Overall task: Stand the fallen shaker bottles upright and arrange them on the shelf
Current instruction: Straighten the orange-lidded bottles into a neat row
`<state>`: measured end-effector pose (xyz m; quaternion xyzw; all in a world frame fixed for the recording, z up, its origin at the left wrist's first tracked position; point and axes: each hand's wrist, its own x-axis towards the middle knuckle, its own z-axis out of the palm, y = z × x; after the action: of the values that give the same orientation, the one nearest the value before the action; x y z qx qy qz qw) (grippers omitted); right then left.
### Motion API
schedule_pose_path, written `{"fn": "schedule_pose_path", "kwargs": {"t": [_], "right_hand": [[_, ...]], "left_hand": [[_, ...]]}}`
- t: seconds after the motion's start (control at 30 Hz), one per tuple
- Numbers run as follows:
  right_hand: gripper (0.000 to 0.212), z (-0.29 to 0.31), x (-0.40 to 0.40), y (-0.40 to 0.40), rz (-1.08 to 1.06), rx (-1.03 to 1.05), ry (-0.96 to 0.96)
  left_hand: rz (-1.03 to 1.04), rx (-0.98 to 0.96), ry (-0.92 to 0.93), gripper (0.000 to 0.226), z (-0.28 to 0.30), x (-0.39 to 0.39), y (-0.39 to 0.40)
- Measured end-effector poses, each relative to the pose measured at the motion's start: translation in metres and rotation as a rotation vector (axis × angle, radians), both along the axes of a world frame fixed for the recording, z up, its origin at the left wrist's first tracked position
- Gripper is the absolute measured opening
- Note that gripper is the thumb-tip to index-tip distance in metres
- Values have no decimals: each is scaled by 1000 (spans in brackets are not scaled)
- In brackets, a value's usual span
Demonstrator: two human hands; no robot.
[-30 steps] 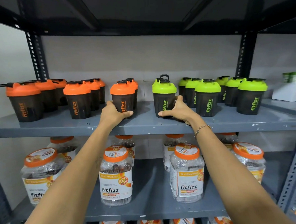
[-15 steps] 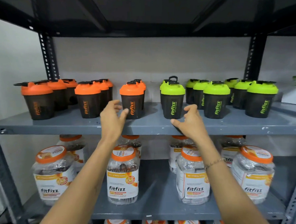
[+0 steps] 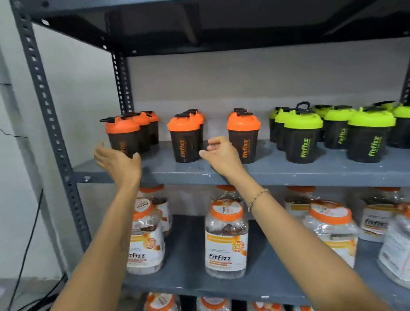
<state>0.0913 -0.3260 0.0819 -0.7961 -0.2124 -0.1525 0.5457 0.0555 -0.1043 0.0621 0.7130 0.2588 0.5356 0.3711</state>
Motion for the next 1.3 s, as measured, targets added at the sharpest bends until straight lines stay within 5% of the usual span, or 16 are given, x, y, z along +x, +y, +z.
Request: {"fn": "schedule_pose_path", "kwargs": {"t": [0.17,0.5,0.77,0.97,1.13,1.3], "right_hand": [[77,5,15,32,13,-50,162],[108,11,42,45,93,-102,297],[81,4,56,50,74,-138,215],[100,-3,69,46,63,-119,185],[78,2,55,48,54,-155,194],[83,2,55,48,60,-179,180]], "left_hand": [[-185,-84,265,102,2,6,39],[-291,61,458,82,8,27,65],[-198,129,512,74,-2,37,72],[-176,132,507,75,-5,37,73],[-169,119,504,76,-6,35,72],[-176,124,499,78,-4,34,72]]}}
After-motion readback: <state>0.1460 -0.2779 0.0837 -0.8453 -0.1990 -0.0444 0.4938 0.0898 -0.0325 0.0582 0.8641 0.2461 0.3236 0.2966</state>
